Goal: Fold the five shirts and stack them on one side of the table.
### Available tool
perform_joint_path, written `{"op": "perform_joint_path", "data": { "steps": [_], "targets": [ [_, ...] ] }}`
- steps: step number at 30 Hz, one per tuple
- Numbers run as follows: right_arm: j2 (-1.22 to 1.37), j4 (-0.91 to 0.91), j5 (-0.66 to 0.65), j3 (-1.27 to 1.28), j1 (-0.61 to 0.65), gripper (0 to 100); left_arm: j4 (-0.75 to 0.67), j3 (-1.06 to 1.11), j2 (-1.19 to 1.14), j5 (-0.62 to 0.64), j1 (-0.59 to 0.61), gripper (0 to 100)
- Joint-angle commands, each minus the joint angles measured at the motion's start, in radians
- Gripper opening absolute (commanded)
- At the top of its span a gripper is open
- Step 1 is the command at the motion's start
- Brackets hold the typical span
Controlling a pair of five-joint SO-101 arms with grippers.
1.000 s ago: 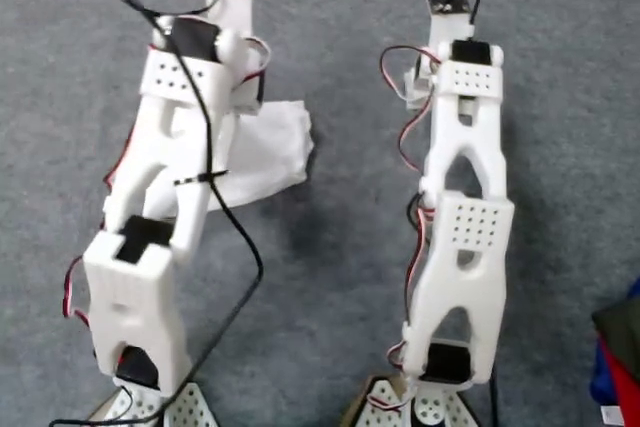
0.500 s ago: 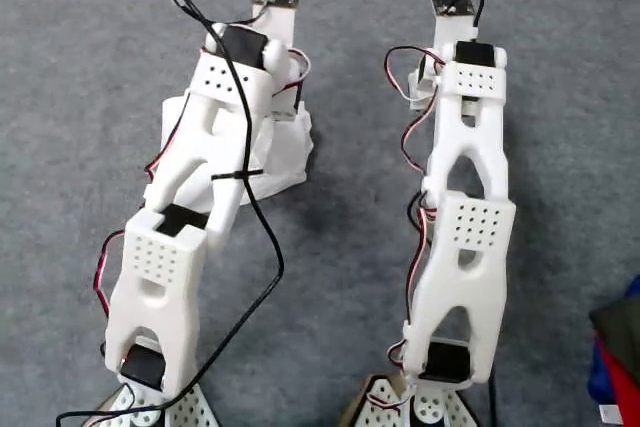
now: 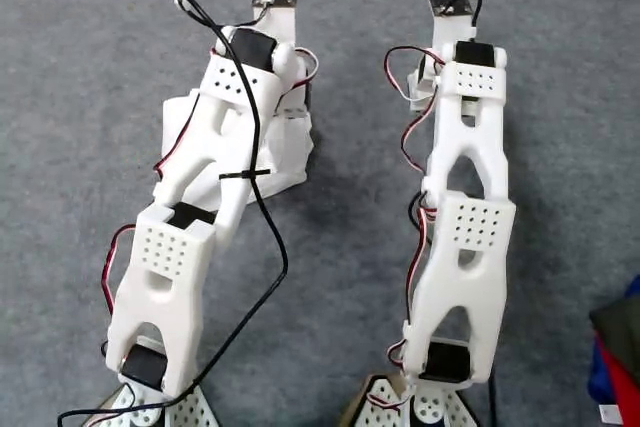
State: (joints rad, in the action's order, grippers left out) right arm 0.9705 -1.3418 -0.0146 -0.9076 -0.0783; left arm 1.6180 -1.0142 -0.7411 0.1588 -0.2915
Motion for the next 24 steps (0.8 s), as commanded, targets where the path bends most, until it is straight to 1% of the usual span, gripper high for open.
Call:
{"op": "perform_joint_path", "data": {
  "steps": [1,3,6,9,10,13,16,19,21,24],
  "targets": [
    [-0.005,0.009,-0.012,-0.012,0.001,0.7,0.02,-0.061,0.027,0.086,0.023,27],
    [-0.005,0.008,-0.035,-0.01,0.012,0.7,0.046,-0.094,0.027,0.12,0.063,29],
    [-0.005,0.0,-0.052,-0.01,0.033,0.7,0.087,-0.164,0.024,0.1,0.118,29],
    [-0.005,-0.011,-0.054,-0.01,0.047,0.7,0.097,-0.209,0.025,0.074,0.187,29],
    [-0.005,-0.012,-0.054,-0.01,0.048,0.7,0.097,-0.216,0.025,0.063,0.21,28],
    [-0.007,-0.014,-0.054,-0.012,0.059,0.7,0.097,-0.212,0.015,0.009,0.245,20],
    [-0.007,-0.014,-0.054,-0.012,0.07,0.7,0.083,-0.164,-0.012,-0.02,0.25,14],
    [-0.007,-0.014,-0.054,-0.012,0.071,0.7,0.069,-0.155,-0.058,-0.041,0.262,9],
    [-0.007,-0.014,-0.054,-0.012,0.07,0.7,0.071,-0.155,-0.096,-0.052,0.278,7],
    [-0.007,-0.014,-0.054,-0.012,0.07,0.7,0.077,-0.155,-0.15,-0.083,0.293,10]
  ]
}}
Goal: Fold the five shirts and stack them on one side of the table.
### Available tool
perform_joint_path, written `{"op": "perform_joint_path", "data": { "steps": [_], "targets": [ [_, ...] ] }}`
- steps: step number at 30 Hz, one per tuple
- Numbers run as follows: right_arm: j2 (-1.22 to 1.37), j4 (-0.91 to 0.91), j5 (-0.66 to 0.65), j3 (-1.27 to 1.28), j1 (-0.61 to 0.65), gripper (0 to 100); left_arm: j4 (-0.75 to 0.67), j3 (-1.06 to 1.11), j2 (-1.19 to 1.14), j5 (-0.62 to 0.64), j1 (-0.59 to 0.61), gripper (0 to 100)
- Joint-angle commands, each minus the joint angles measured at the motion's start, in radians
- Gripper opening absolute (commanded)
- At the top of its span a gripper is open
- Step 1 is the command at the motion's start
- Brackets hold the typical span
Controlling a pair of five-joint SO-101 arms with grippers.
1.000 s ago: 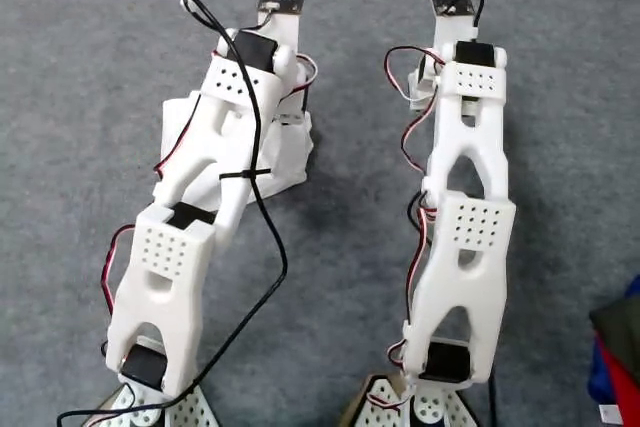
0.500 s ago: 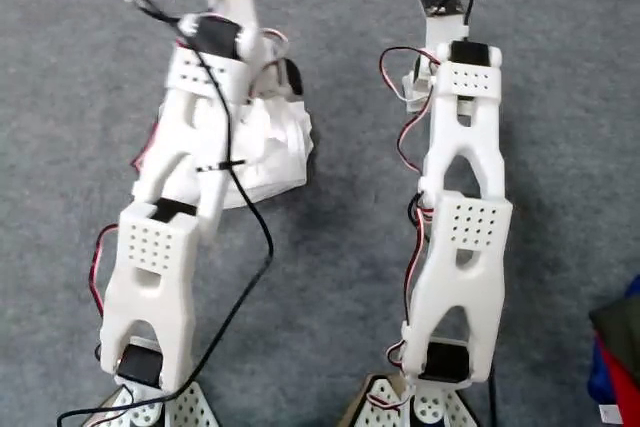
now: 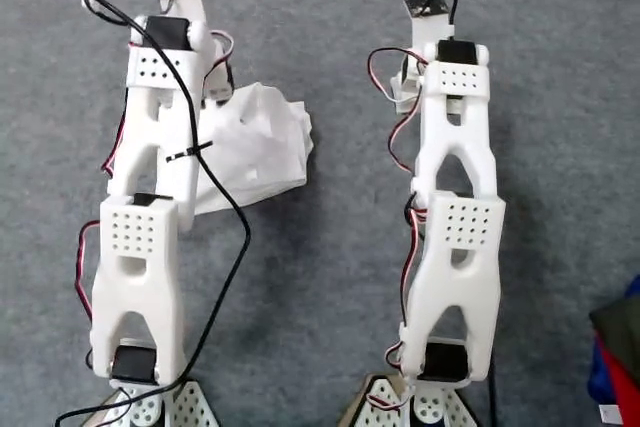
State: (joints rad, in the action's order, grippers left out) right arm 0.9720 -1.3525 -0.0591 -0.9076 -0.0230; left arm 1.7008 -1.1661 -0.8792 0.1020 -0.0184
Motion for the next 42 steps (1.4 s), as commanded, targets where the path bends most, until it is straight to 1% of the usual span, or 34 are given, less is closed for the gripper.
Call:
{"op": "perform_joint_path", "data": {
  "steps": [1,4,8,10,13,18,20,25,30,36,42],
  "targets": [
    [-0.008,-0.003,-0.009,-0.012,0.015,0.7,-0.006,-0.003,-0.022,-0.026,0.025,12],
    [-0.008,-0.002,-0.009,-0.012,0.015,0.7,-0.006,-0.012,-0.041,-0.023,0.029,17],
    [-0.008,0.0,-0.011,-0.012,0.015,0.7,-0.008,-0.012,-0.041,-0.02,0.02,21],
    [-0.008,0.002,-0.011,-0.012,0.015,0.7,-0.012,-0.012,-0.041,0.021,0.02,21],
    [-0.008,0.003,-0.011,-0.012,0.015,0.7,-0.014,-0.012,-0.051,0.091,0.02,26],
    [-0.008,0.003,-0.011,-0.013,0.015,0.7,-0.012,-0.009,-0.079,0.098,0.02,27],
    [-0.008,0.003,-0.011,-0.013,0.015,0.7,-0.009,-0.012,-0.096,0.098,0.018,26],
    [-0.008,0.003,-0.011,-0.013,0.015,0.7,-0.009,-0.012,-0.124,0.098,0.008,17],
    [-0.008,0.003,-0.011,-0.013,0.015,0.7,-0.008,-0.012,-0.125,0.103,-0.029,12],
    [-0.008,0.003,-0.011,-0.012,0.015,0.7,-0.003,-0.04,-0.124,0.103,-0.058,11],
    [-0.008,0.003,-0.011,-0.012,0.015,0.7,0.057,-0.153,-0.124,0.1,-0.061,11]
  ]
}}
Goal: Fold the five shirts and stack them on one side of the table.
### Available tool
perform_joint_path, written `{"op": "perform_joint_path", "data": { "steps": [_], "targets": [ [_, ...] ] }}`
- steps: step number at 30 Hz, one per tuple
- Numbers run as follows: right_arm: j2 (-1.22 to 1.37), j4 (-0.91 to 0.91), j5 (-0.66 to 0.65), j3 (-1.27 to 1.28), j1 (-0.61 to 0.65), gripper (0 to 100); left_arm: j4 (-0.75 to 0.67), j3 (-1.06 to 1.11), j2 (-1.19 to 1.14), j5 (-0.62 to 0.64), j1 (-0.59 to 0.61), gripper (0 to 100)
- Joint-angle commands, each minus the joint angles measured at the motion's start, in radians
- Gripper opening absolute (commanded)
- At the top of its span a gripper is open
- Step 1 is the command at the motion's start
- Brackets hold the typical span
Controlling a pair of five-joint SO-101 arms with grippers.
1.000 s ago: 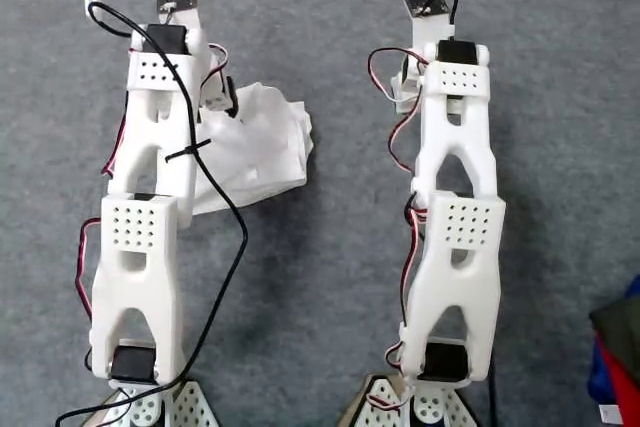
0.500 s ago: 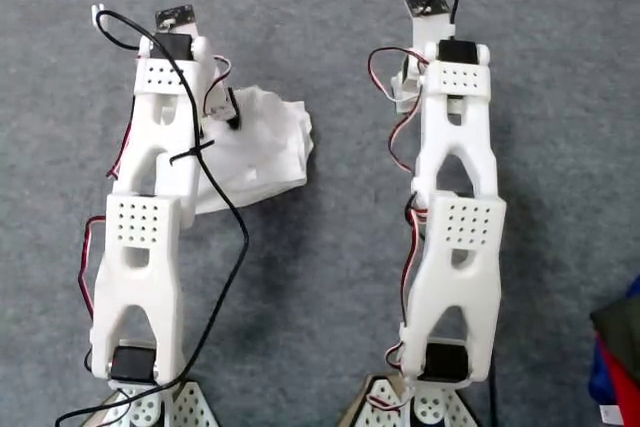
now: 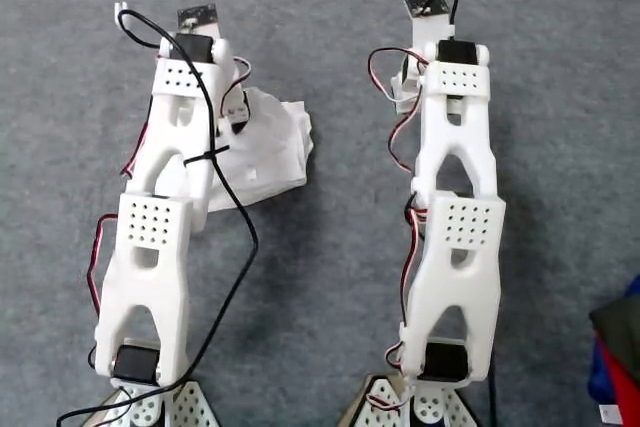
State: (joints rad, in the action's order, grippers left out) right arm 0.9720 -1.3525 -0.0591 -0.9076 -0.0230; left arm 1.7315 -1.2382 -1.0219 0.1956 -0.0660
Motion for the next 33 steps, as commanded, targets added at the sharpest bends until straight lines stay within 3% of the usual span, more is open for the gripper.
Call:
{"op": "perform_joint_path", "data": {
  "steps": [1,29,33],
  "targets": [
    [-0.008,0.003,-0.011,-0.012,0.015,0.7,0.028,-0.092,0.019,0.006,-0.012,11],
    [-0.008,0.002,-0.011,-0.012,0.01,0.6,0.026,-0.028,-0.082,0.009,-0.008,10],
    [-0.008,0.002,-0.011,-0.012,0.01,0.6,0.026,-0.077,-0.082,0.009,-0.009,2]
  ]
}}
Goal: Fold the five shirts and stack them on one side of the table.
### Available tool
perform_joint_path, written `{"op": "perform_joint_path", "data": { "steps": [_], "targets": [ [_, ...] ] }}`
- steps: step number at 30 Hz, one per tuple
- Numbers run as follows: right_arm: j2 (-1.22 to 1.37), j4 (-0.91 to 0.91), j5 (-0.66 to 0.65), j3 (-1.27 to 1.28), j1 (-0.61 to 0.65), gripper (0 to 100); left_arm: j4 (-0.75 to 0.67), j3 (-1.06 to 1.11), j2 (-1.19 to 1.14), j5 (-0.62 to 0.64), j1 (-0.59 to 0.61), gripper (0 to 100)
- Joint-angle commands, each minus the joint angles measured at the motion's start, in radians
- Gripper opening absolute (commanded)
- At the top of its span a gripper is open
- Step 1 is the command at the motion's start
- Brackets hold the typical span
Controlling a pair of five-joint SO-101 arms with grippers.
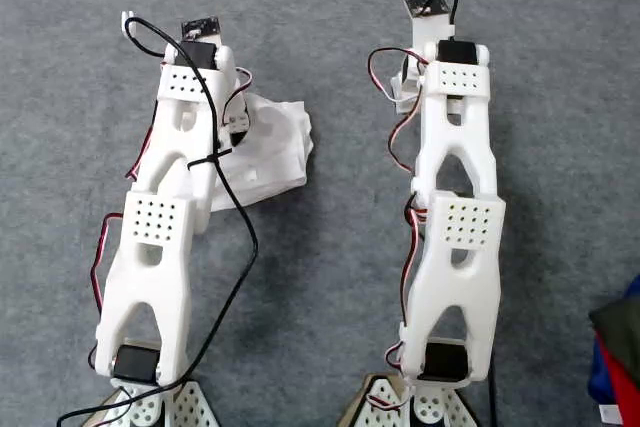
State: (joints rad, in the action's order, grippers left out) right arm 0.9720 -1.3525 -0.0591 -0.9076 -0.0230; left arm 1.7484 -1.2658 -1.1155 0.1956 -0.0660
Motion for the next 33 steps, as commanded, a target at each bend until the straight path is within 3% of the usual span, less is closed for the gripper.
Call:
{"op": "perform_joint_path", "data": {
  "steps": [1,14,19,27,33],
  "targets": [
    [-0.008,0.002,-0.011,-0.012,0.01,0.6,0.009,-0.066,0.012,0.011,-0.009,3],
    [-0.008,0.003,-0.011,-0.015,0.008,0.6,0.012,-0.192,0.074,0.011,-0.015,2],
    [-0.008,0.003,-0.011,-0.016,0.008,0.6,0.014,-0.029,0.249,0.012,-0.048,2],
    [-0.008,0.003,-0.011,-0.018,0.007,0.6,0.011,0.416,0.61,0.003,-0.215,2],
    [-0.008,0.003,-0.009,-0.019,0.007,0.6,0.011,0.519,0.648,0.003,-0.288,2]
  ]
}}
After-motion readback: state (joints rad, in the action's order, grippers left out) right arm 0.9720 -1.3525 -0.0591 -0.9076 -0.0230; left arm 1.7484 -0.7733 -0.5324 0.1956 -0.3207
